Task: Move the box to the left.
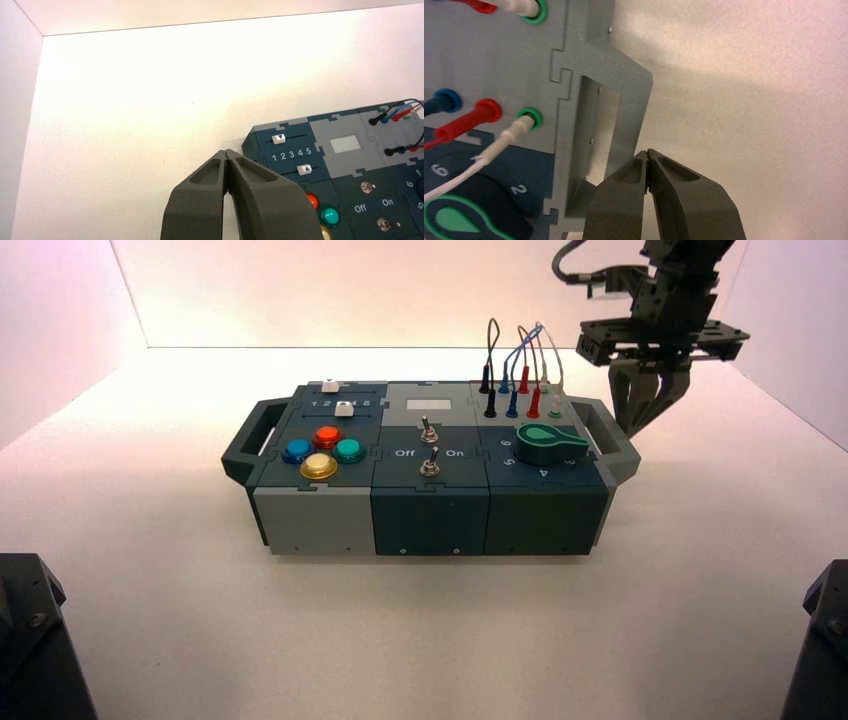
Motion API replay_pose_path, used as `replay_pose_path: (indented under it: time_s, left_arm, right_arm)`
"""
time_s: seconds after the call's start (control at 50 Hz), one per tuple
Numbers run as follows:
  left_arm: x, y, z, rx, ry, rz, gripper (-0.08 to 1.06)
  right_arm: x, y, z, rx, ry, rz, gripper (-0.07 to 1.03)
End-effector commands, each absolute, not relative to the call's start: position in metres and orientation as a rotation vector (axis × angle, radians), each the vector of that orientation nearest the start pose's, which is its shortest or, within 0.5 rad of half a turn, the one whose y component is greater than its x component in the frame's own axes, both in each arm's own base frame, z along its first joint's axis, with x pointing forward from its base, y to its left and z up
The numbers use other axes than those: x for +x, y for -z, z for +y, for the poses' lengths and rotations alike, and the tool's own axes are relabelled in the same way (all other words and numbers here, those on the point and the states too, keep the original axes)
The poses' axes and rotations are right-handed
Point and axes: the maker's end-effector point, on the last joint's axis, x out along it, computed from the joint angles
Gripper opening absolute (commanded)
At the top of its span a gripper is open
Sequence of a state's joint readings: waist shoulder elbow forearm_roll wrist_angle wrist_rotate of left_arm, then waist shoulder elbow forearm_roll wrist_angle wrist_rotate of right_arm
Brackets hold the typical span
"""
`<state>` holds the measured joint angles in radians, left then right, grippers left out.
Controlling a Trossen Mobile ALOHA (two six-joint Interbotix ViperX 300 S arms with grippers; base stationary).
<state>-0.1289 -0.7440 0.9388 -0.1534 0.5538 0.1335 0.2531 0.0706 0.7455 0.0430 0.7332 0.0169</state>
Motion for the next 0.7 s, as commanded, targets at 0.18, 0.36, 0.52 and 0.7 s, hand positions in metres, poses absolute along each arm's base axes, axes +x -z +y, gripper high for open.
replay_pose_path:
  time_s: [0.18,0.36,0.52,0.7]
  left_arm:
    - [0.263,-0.218,-0.048,0.030,0.201,0.721,-0.03]
    - [0.263,-0.218,-0.048,0.030,0.201,0.722,-0.03]
    - [0.263,-0.218,-0.048,0.033,0.201,0.722,-0.03]
    - [0.263,-0.217,-0.048,0.033,0.202,0.725,-0.03]
  right_arm:
    - [0.282,-0.030,0.098,-0.162,-0.234,1.519,-0.02]
    - [0.279,-0.029,0.119,-0.172,-0.278,1.521,-0.02]
    - [0.281,-0.030,0.139,-0.181,-0.317,1.512,-0.02]
    - [0.283,-0.029,0.164,-0.187,-0.360,1.517,-0.02]
